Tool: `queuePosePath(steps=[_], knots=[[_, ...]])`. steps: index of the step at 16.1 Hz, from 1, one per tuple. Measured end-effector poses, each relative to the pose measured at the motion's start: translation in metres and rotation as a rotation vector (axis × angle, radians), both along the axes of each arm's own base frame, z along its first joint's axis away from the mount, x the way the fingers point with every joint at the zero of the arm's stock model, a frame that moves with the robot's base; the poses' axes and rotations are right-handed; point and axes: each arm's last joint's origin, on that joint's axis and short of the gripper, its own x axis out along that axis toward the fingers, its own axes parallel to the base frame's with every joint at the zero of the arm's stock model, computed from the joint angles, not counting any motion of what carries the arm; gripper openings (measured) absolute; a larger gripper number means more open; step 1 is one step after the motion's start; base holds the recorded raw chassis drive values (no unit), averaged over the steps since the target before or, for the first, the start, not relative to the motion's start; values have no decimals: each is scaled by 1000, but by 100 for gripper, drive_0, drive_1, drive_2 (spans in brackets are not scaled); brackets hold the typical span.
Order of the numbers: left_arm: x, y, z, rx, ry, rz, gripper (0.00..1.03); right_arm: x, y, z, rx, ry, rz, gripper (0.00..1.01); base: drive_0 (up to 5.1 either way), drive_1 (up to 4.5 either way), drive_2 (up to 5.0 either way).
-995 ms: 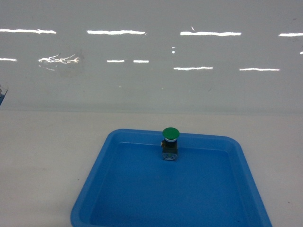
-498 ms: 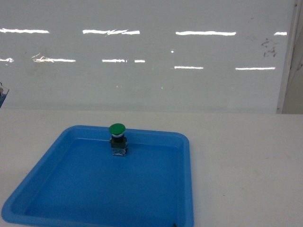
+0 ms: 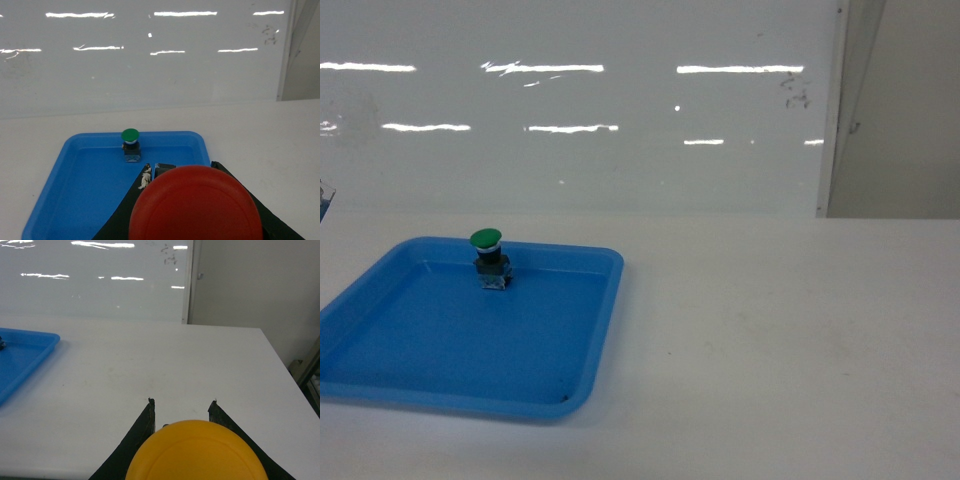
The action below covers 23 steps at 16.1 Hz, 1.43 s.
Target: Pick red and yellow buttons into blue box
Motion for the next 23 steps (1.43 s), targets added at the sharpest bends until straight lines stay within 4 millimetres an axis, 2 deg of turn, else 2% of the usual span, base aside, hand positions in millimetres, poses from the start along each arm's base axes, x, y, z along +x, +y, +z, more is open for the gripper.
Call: queuePosePath(steps=[16,23], knots=[[0,0,0,0,-1,0,29,0,0,1,0,-5,0,28,504,-236,-236],[0,0,0,0,1,0,29,0,0,0,0,-2,0,28,443,-420,-25]])
